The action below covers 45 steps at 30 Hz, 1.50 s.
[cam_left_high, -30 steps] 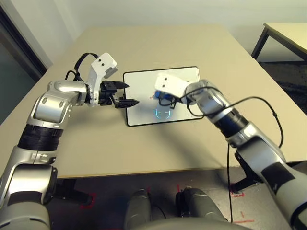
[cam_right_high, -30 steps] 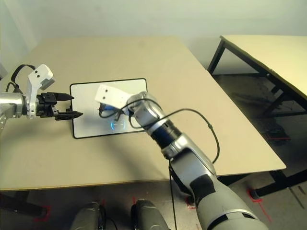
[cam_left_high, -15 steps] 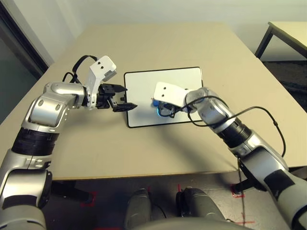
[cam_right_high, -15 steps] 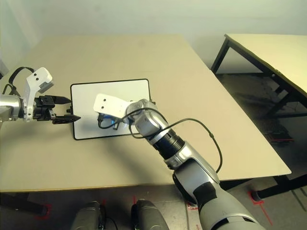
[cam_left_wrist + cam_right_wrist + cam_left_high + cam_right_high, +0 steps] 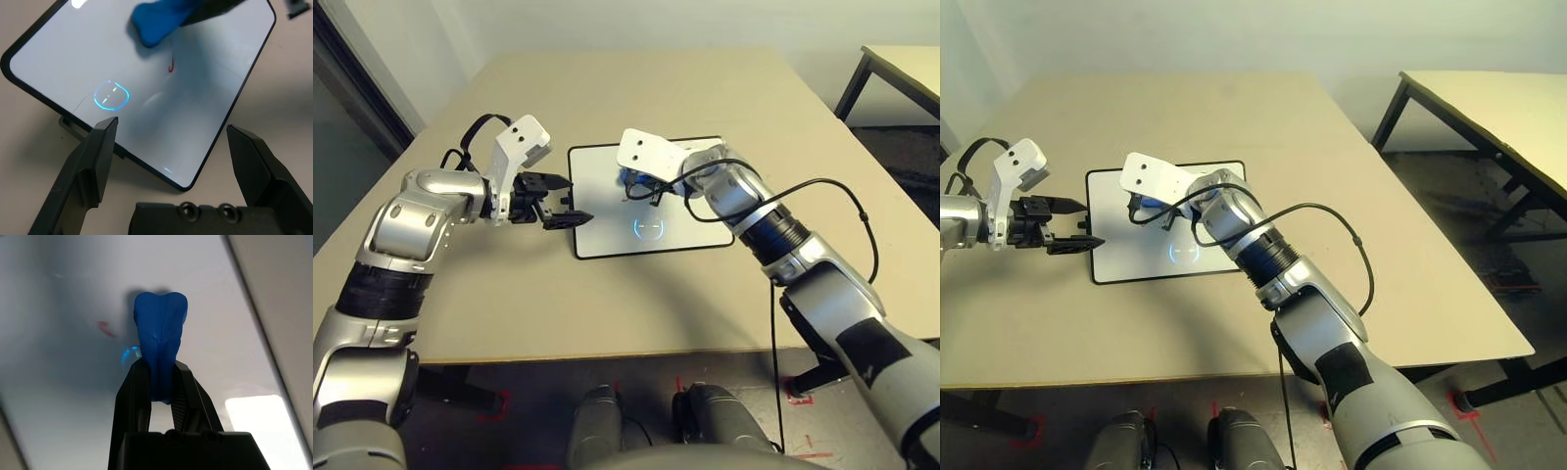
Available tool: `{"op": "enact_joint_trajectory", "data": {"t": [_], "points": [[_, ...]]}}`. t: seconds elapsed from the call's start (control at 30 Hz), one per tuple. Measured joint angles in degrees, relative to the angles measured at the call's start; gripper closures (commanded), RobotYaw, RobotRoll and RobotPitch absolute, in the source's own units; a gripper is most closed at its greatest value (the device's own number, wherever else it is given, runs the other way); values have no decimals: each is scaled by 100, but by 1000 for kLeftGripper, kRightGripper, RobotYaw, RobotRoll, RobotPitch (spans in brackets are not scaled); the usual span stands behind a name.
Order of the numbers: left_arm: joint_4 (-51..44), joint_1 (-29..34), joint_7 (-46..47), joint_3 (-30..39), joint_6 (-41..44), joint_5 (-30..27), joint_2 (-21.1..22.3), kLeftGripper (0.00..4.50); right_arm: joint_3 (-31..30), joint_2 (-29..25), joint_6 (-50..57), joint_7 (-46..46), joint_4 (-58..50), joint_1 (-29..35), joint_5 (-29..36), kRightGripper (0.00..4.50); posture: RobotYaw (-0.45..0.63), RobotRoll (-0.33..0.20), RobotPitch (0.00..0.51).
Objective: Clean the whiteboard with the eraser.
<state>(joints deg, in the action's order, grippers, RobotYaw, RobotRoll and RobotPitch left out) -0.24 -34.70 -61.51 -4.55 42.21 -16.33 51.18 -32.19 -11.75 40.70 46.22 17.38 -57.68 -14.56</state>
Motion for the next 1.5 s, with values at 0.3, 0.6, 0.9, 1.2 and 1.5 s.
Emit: {"op": "enact_joint_trajectory", "data": {"t": [0.3,0.6,0.9,1.2,1.5], "points": [[19,3,-3,14,-26,1,21,0,-327,-252,169,296,-469,358,-112,3936,18,0,32],[39,-31,-21,11,-69,8,7,0,-43,56,-265,-81,590,-487,-133,3937,20,0,31],[50,-28,-19,12,-98,10,-4,0,-727,-305,37,624,-588,278,-354,3937,20,0,31],[73,-23,-12,10,-127,12,-51,0,-175,58,-459,35,1002,-720,-348,3937,19,0,29],[71,-23,-1,8,-127,15,-57,0,148,15,-754,-117,1180,-616,-389,3937,11,0,29]]}}
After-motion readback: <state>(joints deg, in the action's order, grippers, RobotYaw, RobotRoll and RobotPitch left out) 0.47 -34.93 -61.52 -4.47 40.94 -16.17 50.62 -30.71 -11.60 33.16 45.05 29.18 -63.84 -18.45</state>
